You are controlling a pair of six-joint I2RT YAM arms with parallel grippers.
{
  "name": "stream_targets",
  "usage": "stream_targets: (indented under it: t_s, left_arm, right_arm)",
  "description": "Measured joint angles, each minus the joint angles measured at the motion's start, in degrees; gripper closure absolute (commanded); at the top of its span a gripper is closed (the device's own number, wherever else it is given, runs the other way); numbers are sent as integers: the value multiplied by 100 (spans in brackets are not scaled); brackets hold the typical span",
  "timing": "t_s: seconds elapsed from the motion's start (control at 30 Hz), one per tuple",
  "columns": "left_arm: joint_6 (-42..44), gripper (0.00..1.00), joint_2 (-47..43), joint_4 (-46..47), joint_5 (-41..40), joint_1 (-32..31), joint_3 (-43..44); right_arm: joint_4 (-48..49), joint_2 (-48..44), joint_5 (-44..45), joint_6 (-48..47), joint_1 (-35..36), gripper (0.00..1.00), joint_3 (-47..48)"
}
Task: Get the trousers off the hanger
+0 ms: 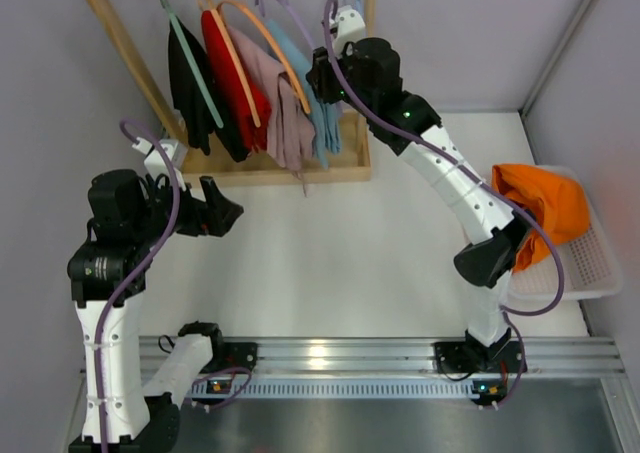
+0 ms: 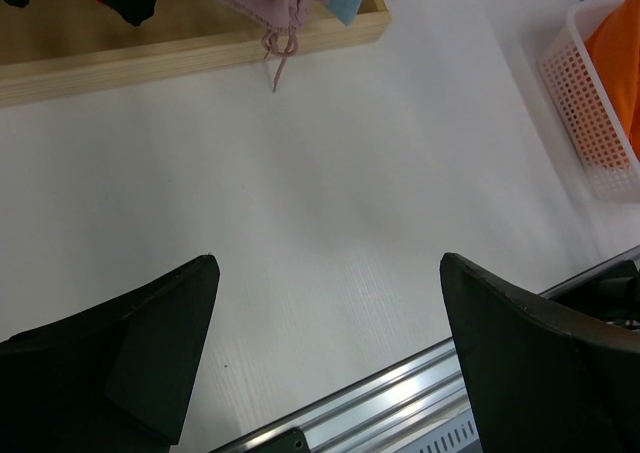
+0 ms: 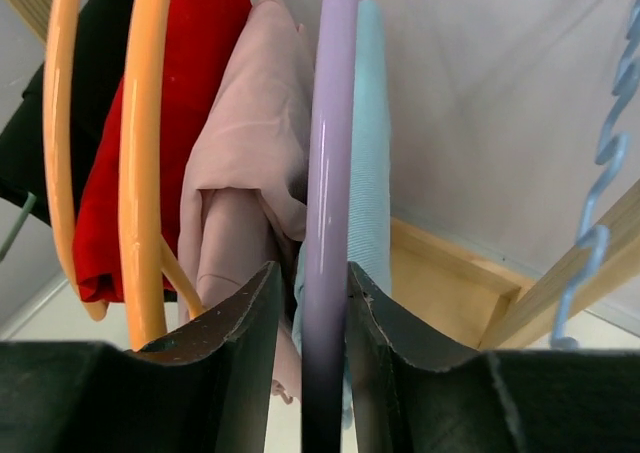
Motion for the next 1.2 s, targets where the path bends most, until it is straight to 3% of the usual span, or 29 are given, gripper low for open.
stream_targets:
  t_s: [0.2,0.43,1.2]
  left_arm:
    - [-15,1,-24,-2,-20,0,-46]
    - [-26,1,-37,-2,-24,0,-98]
    - [-190,2,-46,13,-42,0,-125]
  right_arm:
    - [76,186,9,4,-11,72,0]
    - [227,249,-42,92,-26,100,0]
    - [671,98,13,367,-37,100,-166]
